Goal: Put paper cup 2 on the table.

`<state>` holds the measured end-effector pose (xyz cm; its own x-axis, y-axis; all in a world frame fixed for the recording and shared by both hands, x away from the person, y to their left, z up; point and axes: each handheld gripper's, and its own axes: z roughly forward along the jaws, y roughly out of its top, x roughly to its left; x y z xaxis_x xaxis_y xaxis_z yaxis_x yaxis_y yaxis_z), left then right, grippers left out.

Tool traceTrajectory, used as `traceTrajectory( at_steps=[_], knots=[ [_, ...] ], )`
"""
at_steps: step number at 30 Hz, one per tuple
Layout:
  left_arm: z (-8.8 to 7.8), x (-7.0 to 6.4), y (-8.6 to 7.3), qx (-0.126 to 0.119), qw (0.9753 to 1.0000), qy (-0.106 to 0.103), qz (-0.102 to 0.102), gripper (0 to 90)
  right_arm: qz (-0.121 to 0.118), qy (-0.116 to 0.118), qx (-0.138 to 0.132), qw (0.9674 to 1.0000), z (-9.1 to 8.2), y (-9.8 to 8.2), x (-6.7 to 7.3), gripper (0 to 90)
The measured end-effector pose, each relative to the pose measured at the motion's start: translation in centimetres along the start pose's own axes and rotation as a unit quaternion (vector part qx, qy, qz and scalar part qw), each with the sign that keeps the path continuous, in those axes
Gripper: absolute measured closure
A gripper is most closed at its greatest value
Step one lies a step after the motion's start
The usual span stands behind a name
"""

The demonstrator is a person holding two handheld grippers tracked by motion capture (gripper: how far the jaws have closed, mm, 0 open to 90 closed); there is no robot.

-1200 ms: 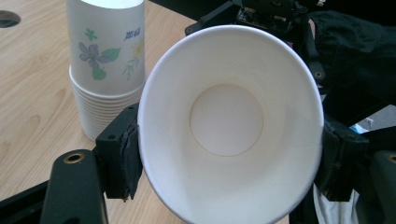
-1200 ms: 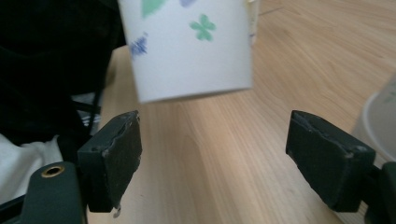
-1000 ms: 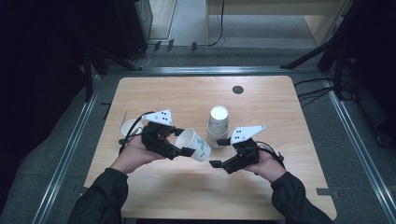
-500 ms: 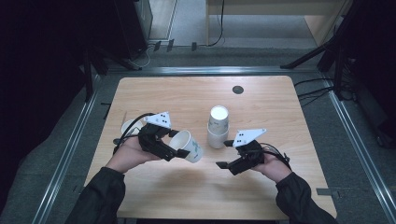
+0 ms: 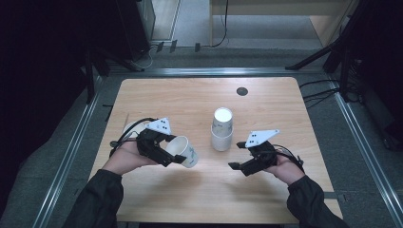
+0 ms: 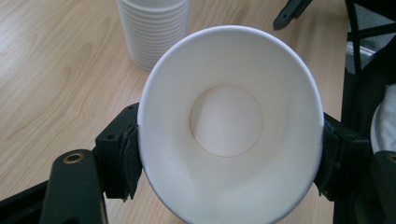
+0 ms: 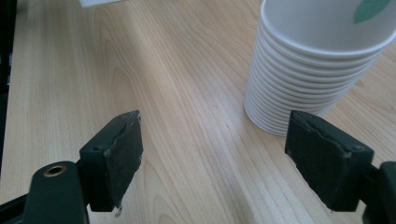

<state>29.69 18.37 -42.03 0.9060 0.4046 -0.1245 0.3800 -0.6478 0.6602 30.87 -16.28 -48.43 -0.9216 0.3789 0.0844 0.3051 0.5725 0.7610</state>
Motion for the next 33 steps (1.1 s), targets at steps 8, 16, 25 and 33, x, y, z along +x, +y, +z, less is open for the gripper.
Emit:
traceTrajectory(
  at_steps=[8, 16, 25, 33],
  knots=[
    [-1.1, 0.6, -1.5, 0.005, 0.9999, 0.009, -0.013, 24.3, 0.001, -0.011, -0.009, 0.9999, -0.9, -0.2, -0.7, 19.6],
    [-2.6, 0.8, -3.2, 0.014, 0.9994, 0.023, -0.020, 24.2, 0.013, -0.024, -0.014, 0.9995, -1.8, -0.5, -2.1, 19.6],
    [-4.3, 1.1, -5.3, 0.021, 0.9986, 0.037, -0.032, 24.2, 0.019, -0.028, -0.021, 0.9992, -2.0, -0.3, -3.1, 19.6],
    [-5.4, 1.6, -7.2, 0.044, 0.9964, 0.056, -0.045, 24.2, 0.020, -0.029, -0.016, 0.9992, -1.9, -0.2, -3.5, 19.6]
  ],
)
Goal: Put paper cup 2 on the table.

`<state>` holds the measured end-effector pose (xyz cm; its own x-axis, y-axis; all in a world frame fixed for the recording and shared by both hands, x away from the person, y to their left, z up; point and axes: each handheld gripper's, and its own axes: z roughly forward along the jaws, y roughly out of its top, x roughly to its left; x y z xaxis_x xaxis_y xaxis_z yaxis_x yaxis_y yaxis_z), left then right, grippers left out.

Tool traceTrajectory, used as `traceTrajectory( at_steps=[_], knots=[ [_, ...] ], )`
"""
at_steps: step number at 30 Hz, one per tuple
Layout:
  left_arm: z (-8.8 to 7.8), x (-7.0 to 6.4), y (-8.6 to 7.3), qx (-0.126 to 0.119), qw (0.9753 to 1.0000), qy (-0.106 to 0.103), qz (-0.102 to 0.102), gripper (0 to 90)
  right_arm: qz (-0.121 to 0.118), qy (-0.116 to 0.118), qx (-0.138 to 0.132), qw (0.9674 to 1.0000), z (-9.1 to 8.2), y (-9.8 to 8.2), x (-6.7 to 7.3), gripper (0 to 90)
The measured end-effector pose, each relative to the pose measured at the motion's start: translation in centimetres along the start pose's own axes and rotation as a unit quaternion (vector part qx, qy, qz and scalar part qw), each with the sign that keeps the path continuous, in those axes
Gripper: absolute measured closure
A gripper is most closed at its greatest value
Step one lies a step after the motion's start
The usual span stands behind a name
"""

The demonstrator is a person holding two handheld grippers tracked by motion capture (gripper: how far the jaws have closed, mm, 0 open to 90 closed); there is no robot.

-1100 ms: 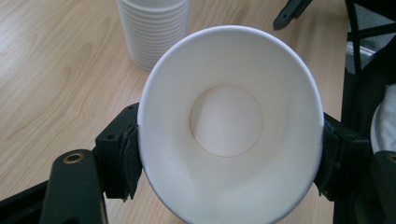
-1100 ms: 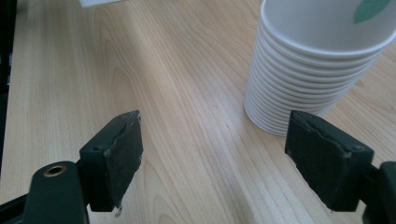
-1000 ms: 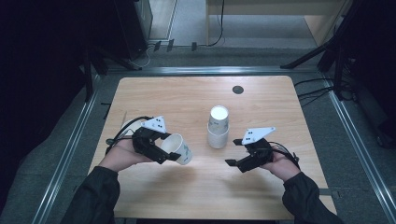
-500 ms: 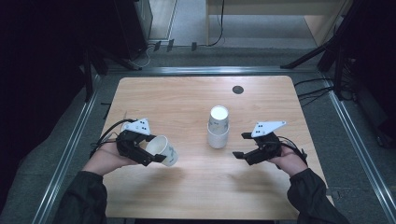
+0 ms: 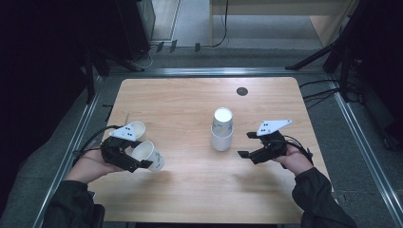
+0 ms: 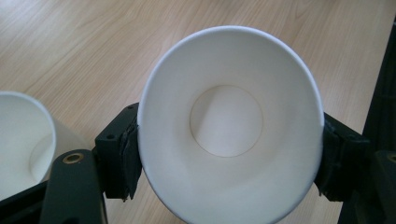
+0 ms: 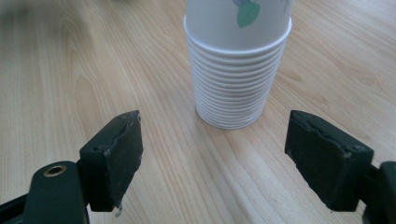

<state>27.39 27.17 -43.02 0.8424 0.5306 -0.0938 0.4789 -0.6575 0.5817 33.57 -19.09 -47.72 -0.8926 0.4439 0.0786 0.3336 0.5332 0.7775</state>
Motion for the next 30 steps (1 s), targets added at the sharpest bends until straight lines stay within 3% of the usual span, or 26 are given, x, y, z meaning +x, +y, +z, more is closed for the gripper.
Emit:
traceTrajectory(
  at_steps=[14, 24, 30],
  knots=[
    [0.1, 1.8, -2.5, 0.033, 0.9986, 0.039, -0.016, 23.8, 0.005, -0.001, 0.004, 1.0000, 0.3, -0.2, -0.4, 19.6],
    [1.6, 2.6, -3.1, 0.070, 0.9956, 0.060, -0.012, 23.8, 0.004, 0.001, 0.009, 0.9999, 0.5, -0.2, -0.5, 19.6],
    [2.5, 3.0, -3.2, 0.095, 0.9921, 0.082, -0.008, 23.6, 0.007, 0.003, 0.009, 0.9999, 0.5, -0.3, -0.4, 19.6]
  ],
)
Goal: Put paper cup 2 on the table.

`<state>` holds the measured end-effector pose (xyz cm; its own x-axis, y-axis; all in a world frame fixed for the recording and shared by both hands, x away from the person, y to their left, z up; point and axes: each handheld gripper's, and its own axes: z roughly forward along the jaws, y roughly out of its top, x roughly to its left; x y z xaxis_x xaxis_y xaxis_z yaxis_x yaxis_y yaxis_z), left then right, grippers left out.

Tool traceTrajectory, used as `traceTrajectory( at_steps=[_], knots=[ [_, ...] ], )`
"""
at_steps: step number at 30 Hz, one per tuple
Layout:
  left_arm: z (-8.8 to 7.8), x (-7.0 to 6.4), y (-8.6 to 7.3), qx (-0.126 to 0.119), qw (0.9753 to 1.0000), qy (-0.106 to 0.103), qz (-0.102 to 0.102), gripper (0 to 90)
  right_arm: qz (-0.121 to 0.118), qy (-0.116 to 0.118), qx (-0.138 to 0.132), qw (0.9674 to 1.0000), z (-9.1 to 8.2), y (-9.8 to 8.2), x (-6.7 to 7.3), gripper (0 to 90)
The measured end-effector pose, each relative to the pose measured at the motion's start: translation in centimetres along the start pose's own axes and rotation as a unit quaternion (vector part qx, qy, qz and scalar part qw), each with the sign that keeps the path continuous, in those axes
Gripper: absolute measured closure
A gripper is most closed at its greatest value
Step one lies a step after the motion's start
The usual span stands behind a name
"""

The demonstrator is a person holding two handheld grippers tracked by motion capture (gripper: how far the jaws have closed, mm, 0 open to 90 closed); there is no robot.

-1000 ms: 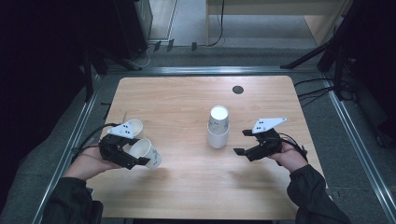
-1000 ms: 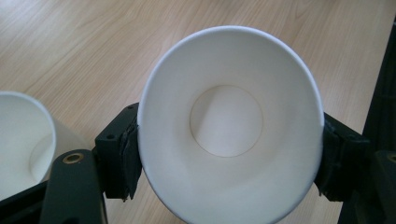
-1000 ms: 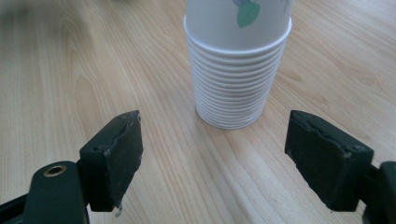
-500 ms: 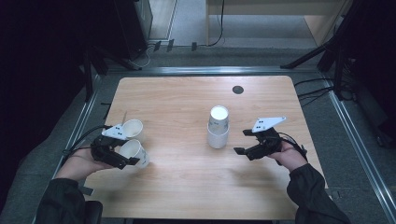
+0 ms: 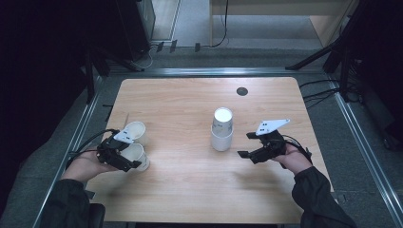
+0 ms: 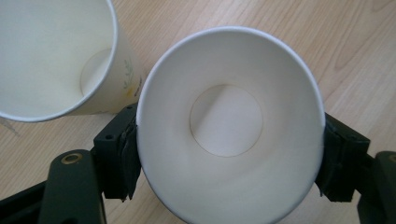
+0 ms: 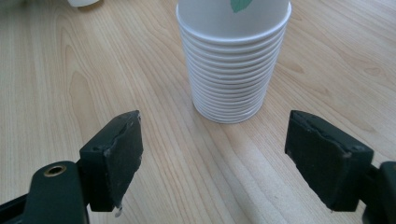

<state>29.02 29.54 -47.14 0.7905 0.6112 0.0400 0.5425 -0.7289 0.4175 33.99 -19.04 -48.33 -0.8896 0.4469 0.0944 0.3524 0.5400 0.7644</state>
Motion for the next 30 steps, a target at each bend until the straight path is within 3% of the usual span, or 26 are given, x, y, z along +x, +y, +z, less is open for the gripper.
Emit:
traceTrajectory(
  at_steps=[5, 16, 30],
  knots=[
    [0.31, -0.01, 0.08, 0.002, 0.9998, 0.019, 0.007, 23.1, -0.004, -0.001, 0.002, 1.0000, 0.02, -0.10, -0.01, 19.6],
    [0.65, -0.28, 0.28, 0.003, 0.9996, 0.021, 0.021, 22.0, 0.003, -0.004, 0.000, 1.0000, -0.19, -0.13, -0.05, 19.6],
    [0.91, -0.06, 0.39, 0.012, 0.9997, 0.020, 0.002, 12.9, 0.001, -0.004, -0.003, 1.0000, -0.29, -0.12, -0.07, 19.8]
  ],
)
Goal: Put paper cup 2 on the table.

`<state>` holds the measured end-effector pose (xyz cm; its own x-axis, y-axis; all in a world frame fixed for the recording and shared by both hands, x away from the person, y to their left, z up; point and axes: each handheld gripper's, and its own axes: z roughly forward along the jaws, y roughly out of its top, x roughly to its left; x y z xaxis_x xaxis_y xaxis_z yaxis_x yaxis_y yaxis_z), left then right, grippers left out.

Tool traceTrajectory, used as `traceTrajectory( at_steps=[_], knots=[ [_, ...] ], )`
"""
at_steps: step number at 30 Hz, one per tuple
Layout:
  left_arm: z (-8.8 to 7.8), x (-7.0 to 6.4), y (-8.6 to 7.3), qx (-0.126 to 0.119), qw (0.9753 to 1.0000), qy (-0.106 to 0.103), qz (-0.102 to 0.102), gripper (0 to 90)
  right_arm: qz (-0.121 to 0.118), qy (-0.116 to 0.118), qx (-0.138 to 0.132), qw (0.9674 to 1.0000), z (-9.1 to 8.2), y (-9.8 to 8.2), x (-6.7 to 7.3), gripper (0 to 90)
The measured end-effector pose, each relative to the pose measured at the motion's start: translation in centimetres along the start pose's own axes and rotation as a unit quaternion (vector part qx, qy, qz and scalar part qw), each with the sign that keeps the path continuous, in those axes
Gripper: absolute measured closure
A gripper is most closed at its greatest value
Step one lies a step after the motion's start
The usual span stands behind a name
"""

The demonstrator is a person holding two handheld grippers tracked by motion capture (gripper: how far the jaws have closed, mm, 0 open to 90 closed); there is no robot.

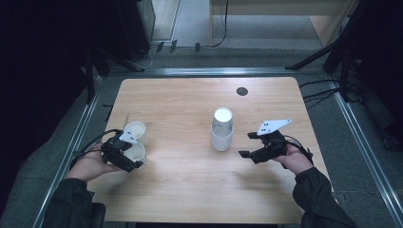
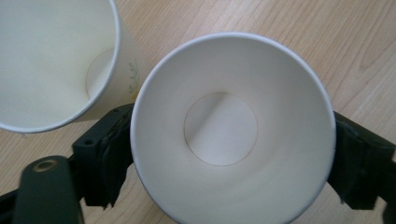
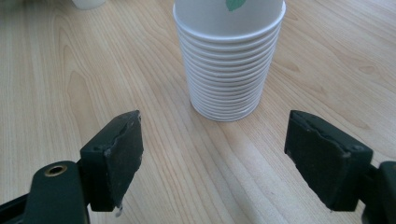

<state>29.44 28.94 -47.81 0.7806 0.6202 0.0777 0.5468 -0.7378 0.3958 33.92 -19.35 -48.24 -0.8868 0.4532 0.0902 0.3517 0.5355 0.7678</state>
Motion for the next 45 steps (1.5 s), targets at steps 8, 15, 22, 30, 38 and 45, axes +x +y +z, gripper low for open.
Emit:
traceTrajectory(
  at_steps=[8, 15, 22, 30, 38, 45],
  knots=[
    [-0.5, 0.3, -0.1, -0.010, 0.9998, -0.008, -0.016, 10.6, -0.002, -0.001, 0.000, 1.0000, -0.2, 0.0, 0.0, 19.9],
    [-1.8, 0.5, -0.4, -0.028, 0.9991, -0.011, -0.030, 10.6, -0.003, -0.004, -0.003, 1.0000, -0.2, 0.1, 0.0, 20.0],
    [-4.0, 1.0, -0.8, -0.077, 0.9954, -0.023, -0.053, 10.6, -0.002, -0.005, -0.002, 1.0000, -0.3, 0.1, 0.0, 20.0],
    [-5.9, 0.4, 0.5, -0.118, 0.9905, -0.034, -0.062, 10.6, -0.002, -0.005, -0.002, 1.0000, -0.3, 0.1, 0.1, 20.0],
    [-5.9, -1.2, 2.6, -0.128, 0.9899, -0.052, -0.033, 10.6, -0.003, -0.005, -0.002, 1.0000, -0.3, 0.1, 0.1, 20.0],
    [-5.8, -1.9, 4.3, -0.137, 0.9868, -0.071, -0.049, 11.1, -0.004, -0.005, -0.003, 1.0000, -0.3, 0.0, 0.0, 19.9]
  ],
)
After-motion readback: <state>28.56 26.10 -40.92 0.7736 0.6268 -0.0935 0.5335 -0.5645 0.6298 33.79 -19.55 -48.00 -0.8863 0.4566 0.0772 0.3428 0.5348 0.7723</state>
